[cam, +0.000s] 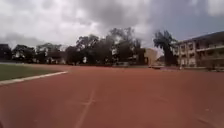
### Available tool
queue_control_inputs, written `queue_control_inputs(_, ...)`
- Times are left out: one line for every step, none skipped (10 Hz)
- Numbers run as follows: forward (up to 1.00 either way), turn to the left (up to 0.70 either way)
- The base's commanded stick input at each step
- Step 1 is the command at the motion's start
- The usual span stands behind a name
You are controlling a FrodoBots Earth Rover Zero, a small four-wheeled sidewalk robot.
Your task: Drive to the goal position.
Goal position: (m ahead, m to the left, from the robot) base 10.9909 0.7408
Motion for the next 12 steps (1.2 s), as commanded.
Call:
queue_control_inputs(0.60, 0.00)
queue_control_inputs(0.60, 0.00)
queue_control_inputs(0.60, 0.00)
queue_control_inputs(0.60, 0.00)
queue_control_inputs(0.60, 0.00)
queue_control_inputs(0.60, 0.00)
queue_control_inputs(0.60, 0.00)
queue_control_inputs(0.60, 0.00)
queue_control_inputs(0.60, 0.00)
queue_control_inputs(0.60, 0.00)
queue_control_inputs(0.60, 0.00)
queue_control_inputs(0.60, 0.00)
